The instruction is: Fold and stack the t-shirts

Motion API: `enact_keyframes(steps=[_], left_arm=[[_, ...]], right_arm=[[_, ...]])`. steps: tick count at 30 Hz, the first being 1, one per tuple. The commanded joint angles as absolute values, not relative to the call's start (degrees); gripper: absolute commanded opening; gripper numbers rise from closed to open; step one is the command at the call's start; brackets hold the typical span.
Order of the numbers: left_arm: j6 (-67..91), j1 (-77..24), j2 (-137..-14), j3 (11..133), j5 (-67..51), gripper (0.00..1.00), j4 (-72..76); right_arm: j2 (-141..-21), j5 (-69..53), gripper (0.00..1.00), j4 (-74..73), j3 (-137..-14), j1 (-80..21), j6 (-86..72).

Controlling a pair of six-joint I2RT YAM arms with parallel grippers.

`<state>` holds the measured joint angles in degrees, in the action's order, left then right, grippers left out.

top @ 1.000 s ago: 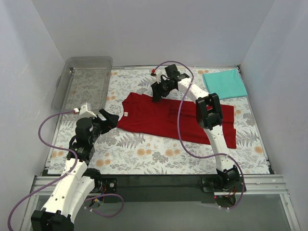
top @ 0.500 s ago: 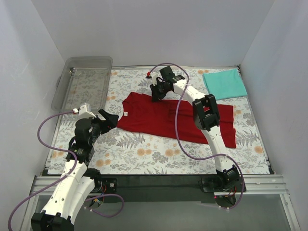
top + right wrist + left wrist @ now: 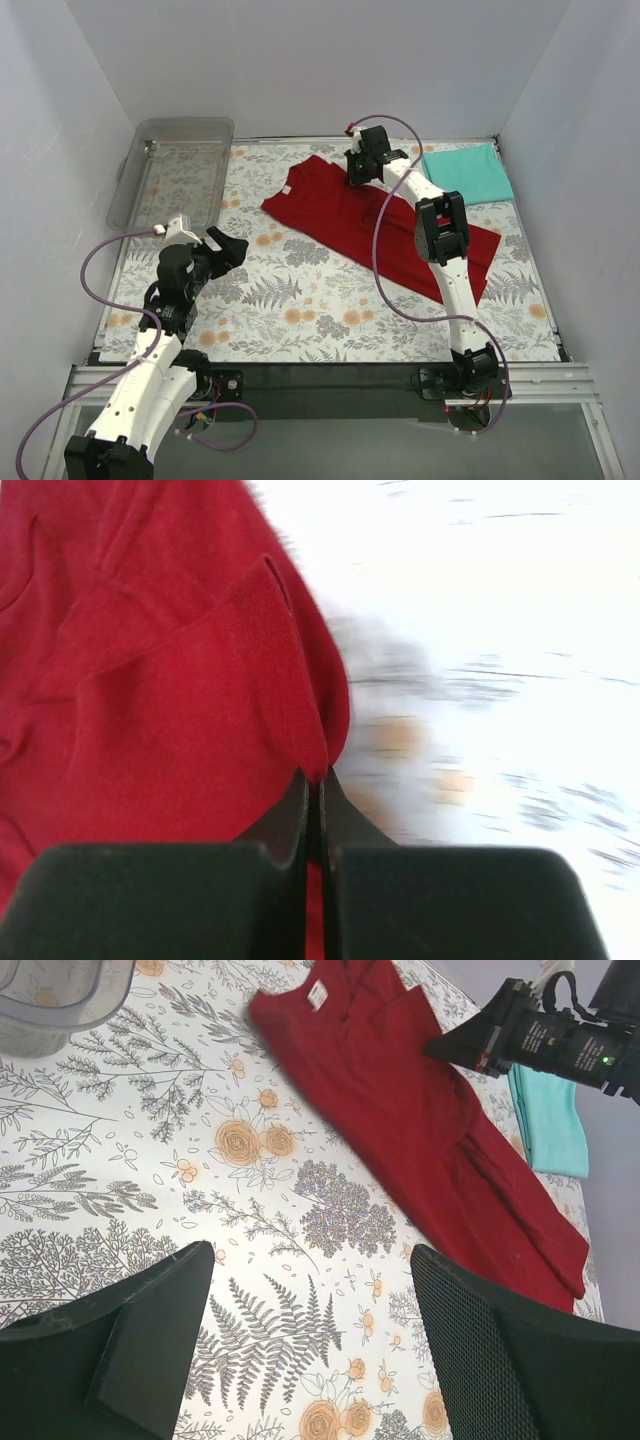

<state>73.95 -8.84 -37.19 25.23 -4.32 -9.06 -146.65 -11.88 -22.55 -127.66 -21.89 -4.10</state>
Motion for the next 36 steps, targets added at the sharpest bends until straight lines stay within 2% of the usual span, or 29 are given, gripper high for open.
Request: enact_keyframes(steps=[1,3,5,7,8,9,11,13,14,17,19,22,26,31,36], left_arm=[[74.3,-8.6,-37.5,25.5,-5.6,0.73,-8.6],[74.5,-8.6,-37.8,24.9,-6.2,0.73,-7.7],[74.8,-8.6,-38.8,24.4,-8.0,0.73,-6.3],[74.7,-8.6,-40.5,23.9,-9.8,0.73,-4.8],[74.9,-8.6,-41.4,23.6,-12.7,0.72,-2.7],[75.4,-8.6,-42.4,23.4,-14.0,0.72,-1.8],[76.7,-8.6,-45.9,23.0,-16.8,0.7,1.9],[80.6,-8.9,-48.4,22.7,-19.9,0.68,4.1],[82.0,-9.5,-50.3,21.9,-20.5,0.67,6.8],[87.9,-13.7,-53.5,20.4,-19.9,0.66,12.1],[92.3,-18.2,-55.5,20.2,-15.3,0.66,14.4],[101.1,-29.4,-62.6,21.0,-7.2,0.67,18.3],[114.0,-43.9,-76.4,24.5,-0.7,0.67,23.6],[125.0,-54.6,-94.7,38.4,8.3,0.66,20.4],[132.3,-59.7,-105.6,51.1,13.2,0.65,9.3]], right_arm=[[-144.4,3.0,0.01,-16.6,-126.7,-20.1,-13.9],[-144.1,7.3,0.01,-16.1,-126.0,-19.6,-16.8],[-144.1,4.8,0.05,-15.6,-126.2,-18.9,-16.5],[-143.3,1.0,0.26,-15.2,-126.5,-18.8,-13.5],[-142.6,-1.8,0.42,-15.2,-126.1,-18.8,-11.8],[-141.5,-3.0,0.51,-15.1,-125.5,-18.7,-10.1],[-137.0,-4.4,0.64,-14.9,-122.6,-18.7,-3.9],[-131.0,-5.3,0.67,-14.9,-119.8,-18.5,-0.3],[-128.8,-7.5,0.73,-15.0,-116.1,-18.3,4.9],[-119.2,-13.6,0.77,-16.8,-106.2,-17.7,16.5],[-111.0,-15.7,0.79,-18.4,-100.7,-17.1,21.7],[-99.8,-19.3,0.82,-19.9,-87.0,-14.2,28.2],[-87.7,-24.5,0.82,-22.4,-73.0,-4.8,28.9],[-72.6,-28.5,0.82,-22.5,-56.6,6.2,28.6],[-63.8,-31.5,0.82,-22.6,-50.2,14.0,27.3]])
